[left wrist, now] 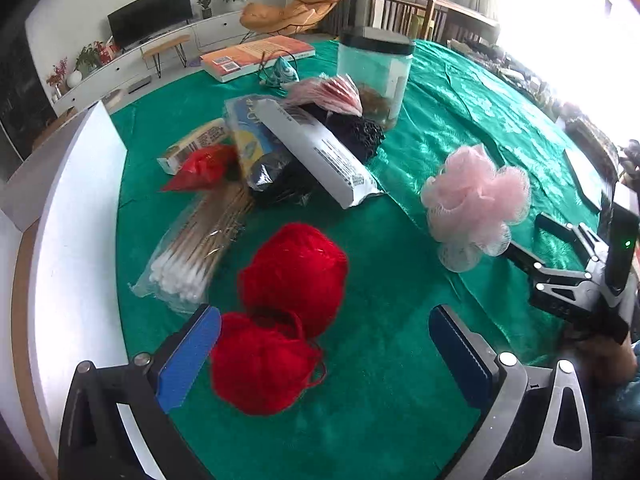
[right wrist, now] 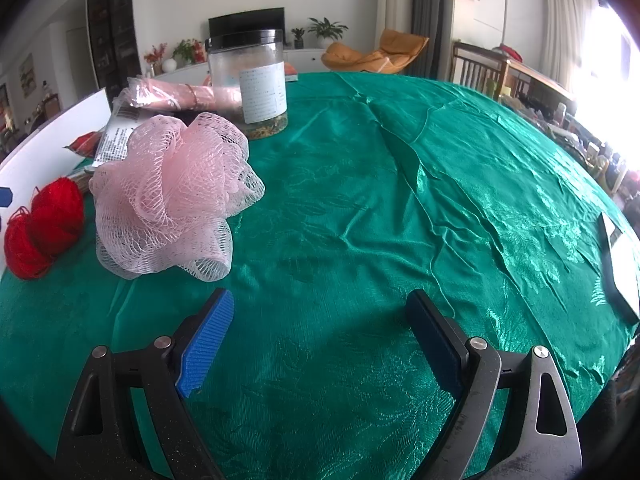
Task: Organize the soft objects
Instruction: 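Close the left gripper on the red yarn while the right gripper grasps the pink loofah, then carry the red yarn with the left gripper while the right gripper carries the loofah into the box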
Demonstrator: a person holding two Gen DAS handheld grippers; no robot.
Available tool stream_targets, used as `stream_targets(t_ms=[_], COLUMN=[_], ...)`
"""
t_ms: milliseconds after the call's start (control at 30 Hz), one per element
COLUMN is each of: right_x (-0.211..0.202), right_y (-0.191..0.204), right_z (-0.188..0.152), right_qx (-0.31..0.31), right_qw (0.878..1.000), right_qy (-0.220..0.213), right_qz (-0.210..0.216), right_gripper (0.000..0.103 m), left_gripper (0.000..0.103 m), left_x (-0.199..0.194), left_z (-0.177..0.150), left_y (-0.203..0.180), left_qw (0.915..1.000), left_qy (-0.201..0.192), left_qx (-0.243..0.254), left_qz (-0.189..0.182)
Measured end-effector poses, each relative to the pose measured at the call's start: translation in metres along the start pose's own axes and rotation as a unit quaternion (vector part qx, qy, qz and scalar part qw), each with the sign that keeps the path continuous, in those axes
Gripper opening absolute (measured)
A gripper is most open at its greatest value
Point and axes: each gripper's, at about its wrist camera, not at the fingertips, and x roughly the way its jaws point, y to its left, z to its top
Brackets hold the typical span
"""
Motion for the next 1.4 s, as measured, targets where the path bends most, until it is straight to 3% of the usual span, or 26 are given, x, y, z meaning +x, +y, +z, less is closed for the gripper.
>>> stream_targets(t_ms=[167,267,333,400,533,567,600,633,700,733,900,1067,1233,1400], right_x=[-0.001,-0.019,-0.030,-0.020,0.031,0.044,0.049,0.058,0.069,0.071,0.076,0.080,0.046,-0.003], right_y=[0.001,-0.005,-0.001,0.014,0.042,0.038,0.030,0.018,-0.011,-0.021,-0.051,-0.057,-0.033,0.038], right_z=[0.004,0.010,0.018,0.031,0.056,0.062,0.070,0.081,0.104,0.116,0.180,0.220,0.242,0.253], right_qx=[-0.002,0.033,0.058,0.057,0.031,0.040,0.047,0.064,0.116,0.120,0.126,0.102,0.038,-0.051], right_qw=[1.000,0.997,0.989,0.985,0.986,0.986,0.988,0.987,0.981,0.983,0.988,0.994,0.998,0.994], right_qy=[0.010,-0.013,-0.040,-0.022,0.048,0.060,0.053,0.067,0.066,0.058,0.019,-0.013,-0.053,-0.083], right_qz=[0.006,0.074,0.132,0.160,0.157,0.150,0.134,0.128,0.139,0.123,0.083,0.024,0.010,0.055], right_gripper=[0.090,0.089,0.089,0.089,0.086,0.074,0.035,0.028,0.026,0.026,0.026,0.026,0.026,0.026], left_gripper=[0.103,0.096,0.073,0.057,0.046,0.045,0.044,0.044,0.044,0.044,0.044,0.044,0.044,0.044], left_x=[0.033,0.031,0.030,0.029,0.012,0.006,0.000,-0.005,-0.012,-0.017,-0.044,-0.070,-0.099,-0.127], left_z=[-0.006,-0.008,-0.007,-0.005,-0.001,-0.002,-0.002,-0.003,-0.003,-0.001,0.013,0.032,0.031,0.002], left_y=[-0.021,-0.015,-0.010,-0.004,0.020,0.027,0.036,0.043,0.054,0.059,0.078,0.098,0.122,0.155], left_qw=[0.9926,0.9934,0.9915,0.9878,0.9923,0.9922,0.9913,0.9900,0.9866,0.9846,0.9758,0.9686,0.9609,0.9544], left_qy=[0.024,0.013,0.006,0.006,-0.006,-0.012,-0.017,-0.022,-0.033,-0.040,-0.087,-0.126,-0.160,-0.170], left_qx=[0.061,0.031,0.010,-0.008,-0.073,-0.091,-0.110,-0.128,-0.157,-0.169,-0.200,-0.213,-0.226,-0.245], left_qz=[0.102,0.110,0.130,0.156,0.100,0.085,0.070,0.056,0.031,0.020,-0.010,-0.020,-0.010,0.019])
